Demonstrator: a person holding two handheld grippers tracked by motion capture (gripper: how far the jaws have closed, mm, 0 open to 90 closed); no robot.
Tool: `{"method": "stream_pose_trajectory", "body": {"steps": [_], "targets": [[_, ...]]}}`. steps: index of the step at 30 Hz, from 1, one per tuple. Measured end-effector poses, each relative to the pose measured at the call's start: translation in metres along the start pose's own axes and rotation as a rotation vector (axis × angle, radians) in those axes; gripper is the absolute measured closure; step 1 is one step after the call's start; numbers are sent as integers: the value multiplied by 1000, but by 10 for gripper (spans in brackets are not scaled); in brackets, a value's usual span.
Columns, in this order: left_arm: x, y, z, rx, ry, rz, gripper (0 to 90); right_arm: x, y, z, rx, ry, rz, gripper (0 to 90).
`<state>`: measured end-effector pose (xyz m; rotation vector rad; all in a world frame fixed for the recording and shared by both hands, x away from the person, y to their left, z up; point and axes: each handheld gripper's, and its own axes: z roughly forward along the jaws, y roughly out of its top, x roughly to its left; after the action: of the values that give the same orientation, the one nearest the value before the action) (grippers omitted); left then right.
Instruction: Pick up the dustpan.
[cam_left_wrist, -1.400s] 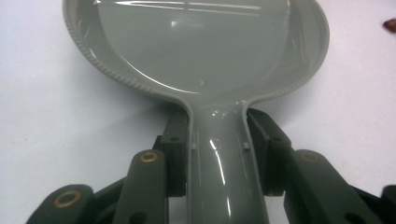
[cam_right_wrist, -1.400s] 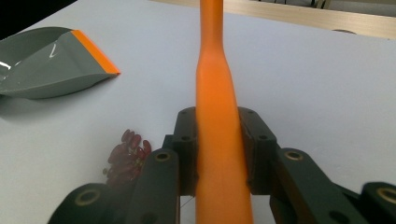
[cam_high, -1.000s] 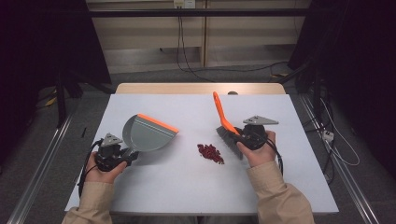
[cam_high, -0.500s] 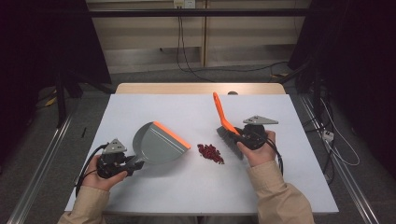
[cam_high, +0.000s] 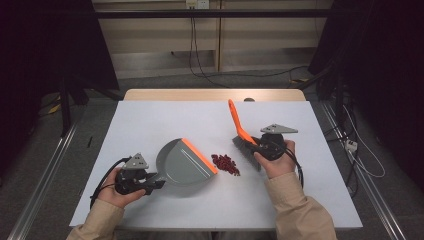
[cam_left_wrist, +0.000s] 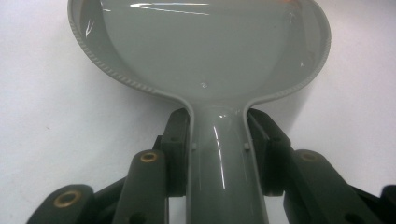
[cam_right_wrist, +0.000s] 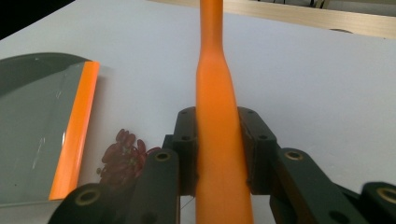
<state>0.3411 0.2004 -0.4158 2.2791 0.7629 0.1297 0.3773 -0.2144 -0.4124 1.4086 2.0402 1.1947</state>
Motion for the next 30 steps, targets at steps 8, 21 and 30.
{"method": "stream_pose_trajectory", "body": {"steps": [8,21,30], "targets": [[-4,0,5,29,-29,27,628,-2,-1,0,-1,-6,5,713],[-5,-1,10,43,-57,39,628,-3,-1,2,9,-15,0,714],[-4,-2,13,59,-62,36,627,-2,-3,4,20,-21,-6,713]]}}
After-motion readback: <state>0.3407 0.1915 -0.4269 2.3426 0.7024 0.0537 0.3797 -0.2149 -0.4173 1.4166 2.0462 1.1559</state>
